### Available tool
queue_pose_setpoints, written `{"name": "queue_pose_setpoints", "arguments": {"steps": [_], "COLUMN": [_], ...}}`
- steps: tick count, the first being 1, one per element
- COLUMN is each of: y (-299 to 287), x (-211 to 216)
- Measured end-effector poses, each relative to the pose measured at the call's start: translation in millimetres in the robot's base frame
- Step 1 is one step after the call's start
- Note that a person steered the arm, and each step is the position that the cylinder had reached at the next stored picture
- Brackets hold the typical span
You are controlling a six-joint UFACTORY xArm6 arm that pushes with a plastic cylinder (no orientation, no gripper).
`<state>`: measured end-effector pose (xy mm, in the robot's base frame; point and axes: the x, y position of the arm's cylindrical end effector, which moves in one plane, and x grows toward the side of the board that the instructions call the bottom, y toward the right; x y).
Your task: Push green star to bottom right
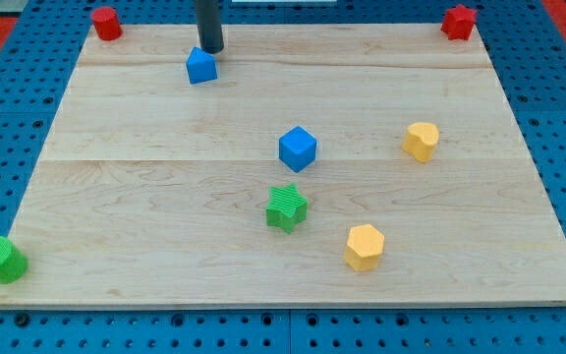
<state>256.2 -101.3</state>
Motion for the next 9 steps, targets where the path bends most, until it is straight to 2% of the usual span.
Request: {"name": "queue_pose_setpoints", "arguments": {"steps": [3, 4, 5, 7, 9], "y": [14.5, 40.9, 89.6, 185.9, 243.5], "x": [184.9, 227.5, 256.3, 285.6, 299.4]}}
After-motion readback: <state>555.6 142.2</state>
